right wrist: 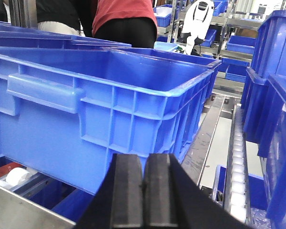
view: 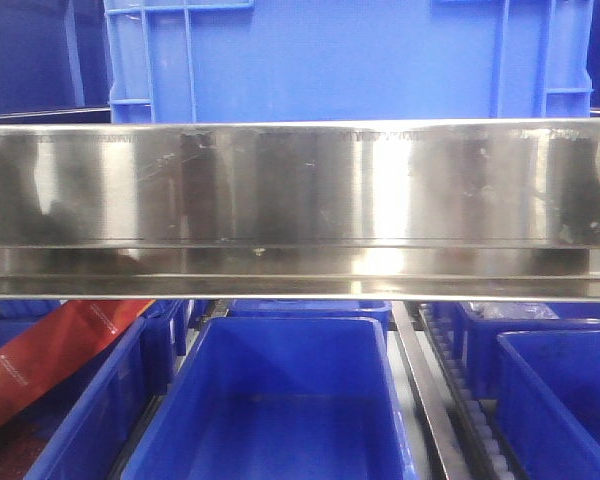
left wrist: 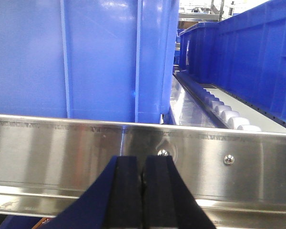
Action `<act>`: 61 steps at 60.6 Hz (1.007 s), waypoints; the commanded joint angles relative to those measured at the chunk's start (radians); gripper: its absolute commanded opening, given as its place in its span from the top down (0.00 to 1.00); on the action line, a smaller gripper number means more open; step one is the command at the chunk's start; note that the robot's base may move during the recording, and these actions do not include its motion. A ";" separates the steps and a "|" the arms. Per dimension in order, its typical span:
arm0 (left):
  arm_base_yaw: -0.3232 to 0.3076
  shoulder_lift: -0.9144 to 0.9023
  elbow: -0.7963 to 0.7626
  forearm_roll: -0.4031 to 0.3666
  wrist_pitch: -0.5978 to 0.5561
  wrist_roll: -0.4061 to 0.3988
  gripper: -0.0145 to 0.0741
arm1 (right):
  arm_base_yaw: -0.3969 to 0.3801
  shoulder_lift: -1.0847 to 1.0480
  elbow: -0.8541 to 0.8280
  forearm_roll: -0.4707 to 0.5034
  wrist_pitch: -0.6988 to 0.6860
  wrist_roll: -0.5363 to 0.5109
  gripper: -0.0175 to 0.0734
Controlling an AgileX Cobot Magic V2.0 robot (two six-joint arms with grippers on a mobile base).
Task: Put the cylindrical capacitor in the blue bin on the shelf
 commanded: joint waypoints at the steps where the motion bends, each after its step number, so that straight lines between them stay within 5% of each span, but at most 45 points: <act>1: -0.006 -0.005 -0.002 0.001 -0.020 -0.007 0.96 | -0.004 -0.003 0.002 -0.005 -0.024 0.000 0.99; 14: -0.006 -0.005 -0.002 0.001 -0.020 -0.007 0.96 | -0.026 -0.003 0.002 0.012 -0.022 -0.003 0.99; 38: -0.006 -0.005 -0.002 0.001 -0.020 -0.007 0.96 | -0.382 -0.188 0.199 0.055 -0.047 -0.010 0.99; 61: -0.006 -0.005 -0.002 0.001 -0.020 -0.007 0.96 | -0.432 -0.377 0.500 0.059 -0.127 -0.010 0.99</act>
